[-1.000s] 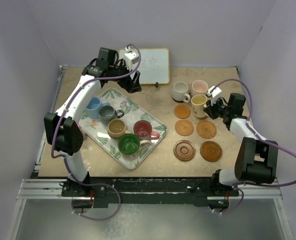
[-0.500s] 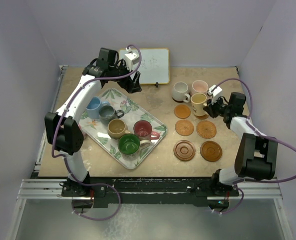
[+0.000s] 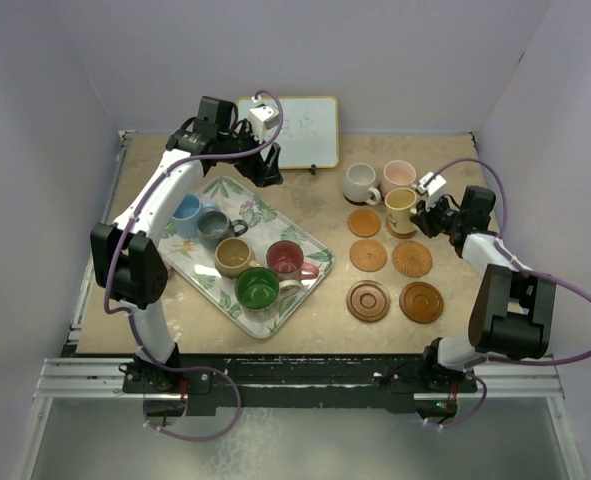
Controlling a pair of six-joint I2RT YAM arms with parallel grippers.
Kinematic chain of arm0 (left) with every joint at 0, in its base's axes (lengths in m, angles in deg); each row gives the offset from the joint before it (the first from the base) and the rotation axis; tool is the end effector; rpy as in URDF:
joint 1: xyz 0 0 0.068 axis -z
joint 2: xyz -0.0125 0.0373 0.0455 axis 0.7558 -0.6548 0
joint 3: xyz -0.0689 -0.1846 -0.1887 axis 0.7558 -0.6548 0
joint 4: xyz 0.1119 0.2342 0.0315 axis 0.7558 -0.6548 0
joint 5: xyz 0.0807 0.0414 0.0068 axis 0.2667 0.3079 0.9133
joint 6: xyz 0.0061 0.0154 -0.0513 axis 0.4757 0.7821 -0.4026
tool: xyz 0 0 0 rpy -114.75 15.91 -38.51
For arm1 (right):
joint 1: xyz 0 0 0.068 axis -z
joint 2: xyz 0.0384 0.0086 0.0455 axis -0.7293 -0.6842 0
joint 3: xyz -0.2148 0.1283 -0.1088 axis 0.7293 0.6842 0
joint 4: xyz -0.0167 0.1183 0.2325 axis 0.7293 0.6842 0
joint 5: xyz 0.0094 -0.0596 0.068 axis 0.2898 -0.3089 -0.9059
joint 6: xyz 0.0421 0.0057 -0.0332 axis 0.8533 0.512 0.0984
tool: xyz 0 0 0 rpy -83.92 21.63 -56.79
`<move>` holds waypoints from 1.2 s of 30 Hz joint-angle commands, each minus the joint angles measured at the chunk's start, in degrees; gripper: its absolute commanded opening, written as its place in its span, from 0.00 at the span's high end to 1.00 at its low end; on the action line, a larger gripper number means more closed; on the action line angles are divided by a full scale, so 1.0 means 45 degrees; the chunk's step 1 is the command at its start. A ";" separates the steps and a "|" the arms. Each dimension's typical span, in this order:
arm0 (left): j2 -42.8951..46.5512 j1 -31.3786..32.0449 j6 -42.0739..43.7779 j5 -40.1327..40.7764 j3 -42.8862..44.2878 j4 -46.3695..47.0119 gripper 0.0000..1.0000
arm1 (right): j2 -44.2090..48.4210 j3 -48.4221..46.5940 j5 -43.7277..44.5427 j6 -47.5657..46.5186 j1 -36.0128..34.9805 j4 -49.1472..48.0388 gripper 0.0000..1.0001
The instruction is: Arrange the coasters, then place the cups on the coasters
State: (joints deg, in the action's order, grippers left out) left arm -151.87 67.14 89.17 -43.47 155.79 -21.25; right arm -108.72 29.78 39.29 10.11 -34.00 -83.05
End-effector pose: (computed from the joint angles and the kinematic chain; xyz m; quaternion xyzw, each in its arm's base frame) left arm 0.3921 -0.1490 0.3472 0.3490 0.8062 -0.2897 0.3800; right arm 0.3066 -0.0479 0.2150 -0.3051 0.7799 0.0688 0.5422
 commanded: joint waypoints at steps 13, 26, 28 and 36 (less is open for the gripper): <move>0.0076 -0.0082 0.0301 -0.0278 0.0298 0.0184 0.20 | -0.0273 -0.1015 -0.0800 -0.1281 0.0264 0.1094 0.70; 0.0087 -0.0082 0.0337 -0.0317 0.0270 0.0183 0.20 | -0.0809 -0.1434 -0.0587 -0.1841 0.0313 0.2102 0.69; 0.0087 -0.0080 0.0336 -0.0317 0.0259 0.0181 0.20 | -0.0955 -0.1610 -0.0453 -0.1849 0.0315 0.2291 0.69; 0.0076 -0.0073 0.0342 -0.0332 0.0259 0.0195 0.20 | -0.1368 -0.2112 0.0184 -0.1545 0.0315 0.2252 0.81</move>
State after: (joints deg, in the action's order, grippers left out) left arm -151.85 67.14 89.52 -43.50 155.79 -21.27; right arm -114.49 23.38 38.98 3.12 -32.82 -72.85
